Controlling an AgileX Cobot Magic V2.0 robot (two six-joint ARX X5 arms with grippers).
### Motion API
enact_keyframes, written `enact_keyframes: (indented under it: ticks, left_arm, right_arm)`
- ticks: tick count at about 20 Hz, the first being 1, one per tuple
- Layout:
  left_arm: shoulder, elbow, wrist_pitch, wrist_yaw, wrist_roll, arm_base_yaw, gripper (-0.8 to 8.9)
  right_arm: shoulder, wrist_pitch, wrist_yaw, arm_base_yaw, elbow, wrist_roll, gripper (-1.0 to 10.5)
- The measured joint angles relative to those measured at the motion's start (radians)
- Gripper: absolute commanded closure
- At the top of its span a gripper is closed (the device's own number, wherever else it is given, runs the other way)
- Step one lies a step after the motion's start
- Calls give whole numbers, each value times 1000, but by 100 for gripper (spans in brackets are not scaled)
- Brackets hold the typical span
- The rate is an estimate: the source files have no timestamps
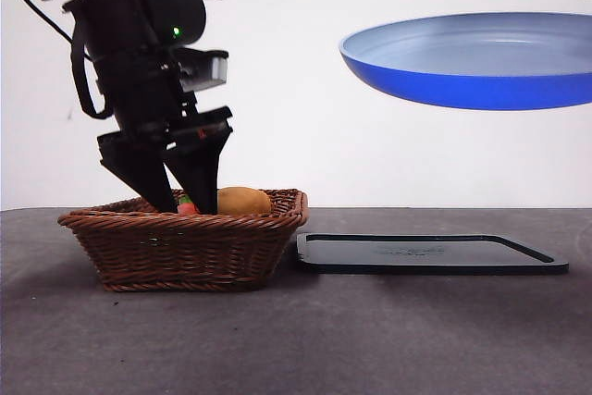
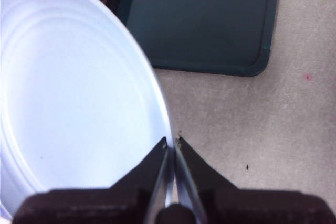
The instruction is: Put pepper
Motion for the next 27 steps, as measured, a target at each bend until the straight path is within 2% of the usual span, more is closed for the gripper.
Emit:
enact_keyframes:
  ticks: [11,15,18,22,27]
  left_arm:
    - [85,1,41,0,10,0,479]
    - [85,1,47,-15,10,-1,616]
    - [85,1,31,-26,10,-1,623]
    - [85,1,46,-26,9,-1,688]
    - [84,16,50,-26,7,-1,688]
  right_arm:
    - [0,0,0,0,0,0,941]
    - [0,6,0,0,0,0,941]
    - [0,8,0,0,0,-1,941]
    - [0,24,0,0,0,-1,941]
    - [0,23,0,0,0,-1,941]
